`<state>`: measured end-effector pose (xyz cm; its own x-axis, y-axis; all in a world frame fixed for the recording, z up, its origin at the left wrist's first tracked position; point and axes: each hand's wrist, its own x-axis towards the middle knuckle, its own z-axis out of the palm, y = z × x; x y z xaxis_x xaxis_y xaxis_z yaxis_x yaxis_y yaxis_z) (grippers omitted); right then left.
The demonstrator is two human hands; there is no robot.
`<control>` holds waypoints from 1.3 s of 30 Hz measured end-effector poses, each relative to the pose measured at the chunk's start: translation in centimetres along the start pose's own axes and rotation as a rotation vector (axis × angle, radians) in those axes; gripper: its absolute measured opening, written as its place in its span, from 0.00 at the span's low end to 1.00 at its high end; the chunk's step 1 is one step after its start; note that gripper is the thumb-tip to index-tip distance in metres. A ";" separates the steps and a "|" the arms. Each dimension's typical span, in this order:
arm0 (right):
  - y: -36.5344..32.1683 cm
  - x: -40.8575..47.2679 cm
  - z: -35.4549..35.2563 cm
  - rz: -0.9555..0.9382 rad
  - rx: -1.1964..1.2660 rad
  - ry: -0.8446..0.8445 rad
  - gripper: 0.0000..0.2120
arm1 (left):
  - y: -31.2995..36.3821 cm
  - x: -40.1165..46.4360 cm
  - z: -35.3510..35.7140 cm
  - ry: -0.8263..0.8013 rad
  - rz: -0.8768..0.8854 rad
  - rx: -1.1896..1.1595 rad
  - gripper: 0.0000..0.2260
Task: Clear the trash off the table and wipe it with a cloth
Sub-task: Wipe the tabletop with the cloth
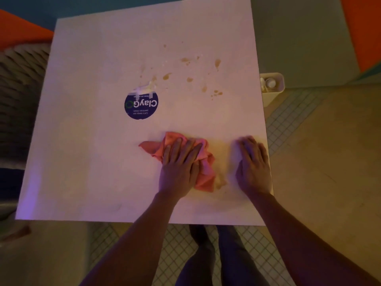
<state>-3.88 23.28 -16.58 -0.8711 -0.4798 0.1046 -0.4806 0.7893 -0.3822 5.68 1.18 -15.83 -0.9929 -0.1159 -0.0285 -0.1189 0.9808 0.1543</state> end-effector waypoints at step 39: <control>-10.0 -3.5 2.7 -0.016 -0.123 -0.106 0.27 | -6.3 -3.7 0.4 0.032 -0.408 -0.026 0.24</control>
<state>4.22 16.06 -15.63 -0.8510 -0.5251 0.0101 -0.5085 0.8191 -0.2656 10.16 -4.53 -17.14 -0.8640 -0.4997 -0.0615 -0.5027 0.8493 0.1614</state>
